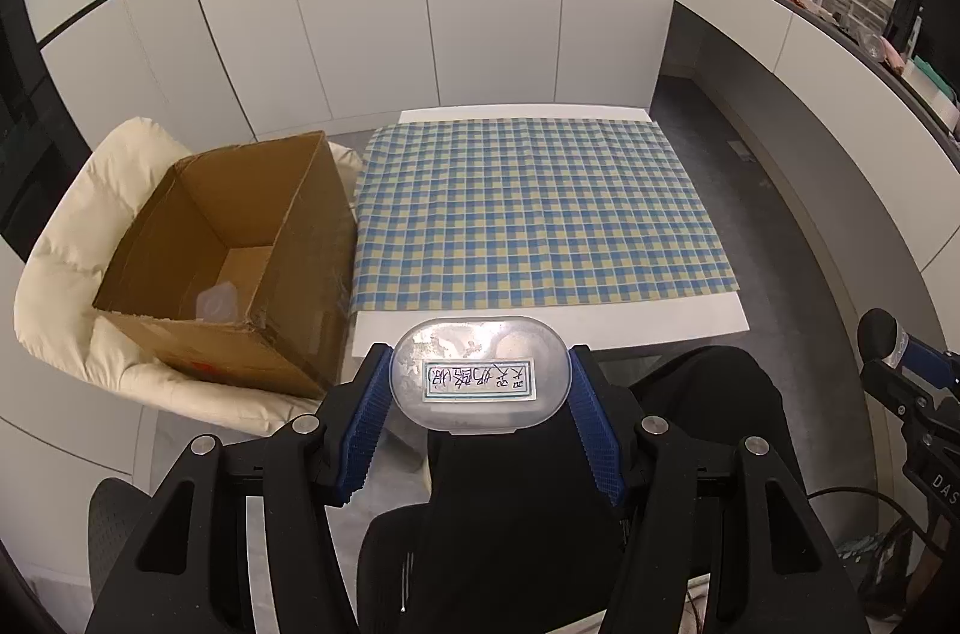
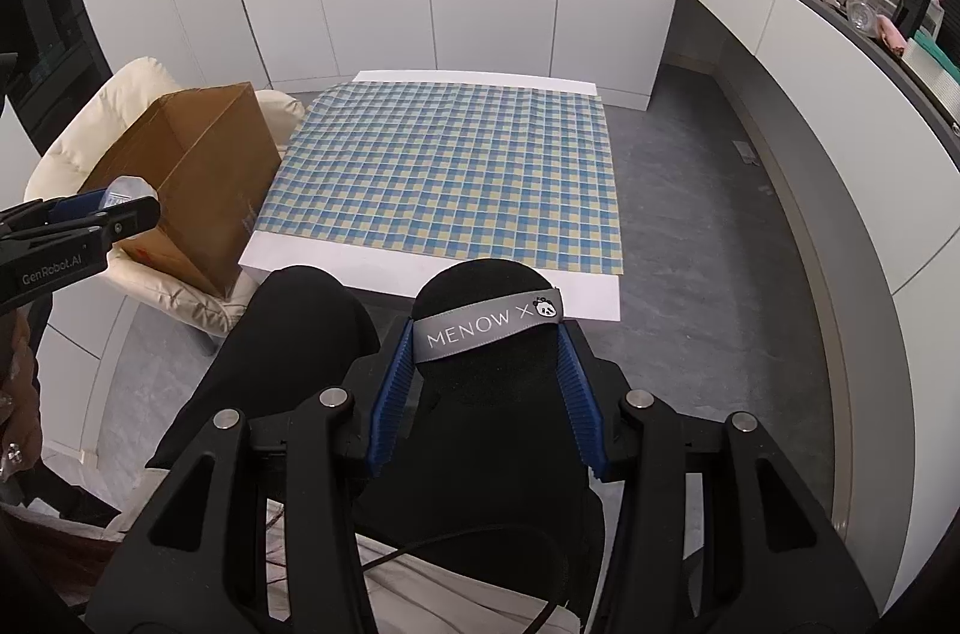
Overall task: Organize objects
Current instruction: 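Carry the clear case and black compact toward the cardboard box with both grippers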
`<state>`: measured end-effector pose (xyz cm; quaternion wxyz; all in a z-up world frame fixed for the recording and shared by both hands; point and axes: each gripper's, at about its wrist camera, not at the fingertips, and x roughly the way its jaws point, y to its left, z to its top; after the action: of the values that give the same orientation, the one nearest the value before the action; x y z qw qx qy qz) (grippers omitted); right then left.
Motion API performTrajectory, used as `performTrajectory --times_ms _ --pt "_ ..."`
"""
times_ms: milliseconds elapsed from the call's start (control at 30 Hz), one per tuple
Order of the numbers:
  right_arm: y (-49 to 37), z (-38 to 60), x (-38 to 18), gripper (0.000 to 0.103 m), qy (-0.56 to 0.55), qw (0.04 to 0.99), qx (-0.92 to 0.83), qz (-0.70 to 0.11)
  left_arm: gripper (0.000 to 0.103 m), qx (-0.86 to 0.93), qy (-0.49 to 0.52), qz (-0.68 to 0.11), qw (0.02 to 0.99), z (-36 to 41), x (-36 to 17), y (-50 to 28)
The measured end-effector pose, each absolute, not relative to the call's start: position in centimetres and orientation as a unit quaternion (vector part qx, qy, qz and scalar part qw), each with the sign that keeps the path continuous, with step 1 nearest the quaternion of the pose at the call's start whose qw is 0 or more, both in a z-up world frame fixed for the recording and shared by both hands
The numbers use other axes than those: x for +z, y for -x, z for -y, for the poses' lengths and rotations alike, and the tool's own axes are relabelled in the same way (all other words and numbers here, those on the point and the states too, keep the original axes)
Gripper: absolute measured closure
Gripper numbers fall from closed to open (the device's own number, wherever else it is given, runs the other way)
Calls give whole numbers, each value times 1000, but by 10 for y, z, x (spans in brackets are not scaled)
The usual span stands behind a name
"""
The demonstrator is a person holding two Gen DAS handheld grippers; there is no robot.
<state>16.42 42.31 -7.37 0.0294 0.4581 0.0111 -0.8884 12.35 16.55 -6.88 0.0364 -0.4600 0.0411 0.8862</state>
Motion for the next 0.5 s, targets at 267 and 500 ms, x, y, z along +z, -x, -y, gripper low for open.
performTrajectory --times_ms 267,500 --pt "-157 -404 -77 54 -462 52 -885 -30 45 887 461 -22 15 -145 -71 -125" --pt "-149 -381 -78 54 -459 84 -883 -46 45 886 462 -6 -18 -117 -73 -134"
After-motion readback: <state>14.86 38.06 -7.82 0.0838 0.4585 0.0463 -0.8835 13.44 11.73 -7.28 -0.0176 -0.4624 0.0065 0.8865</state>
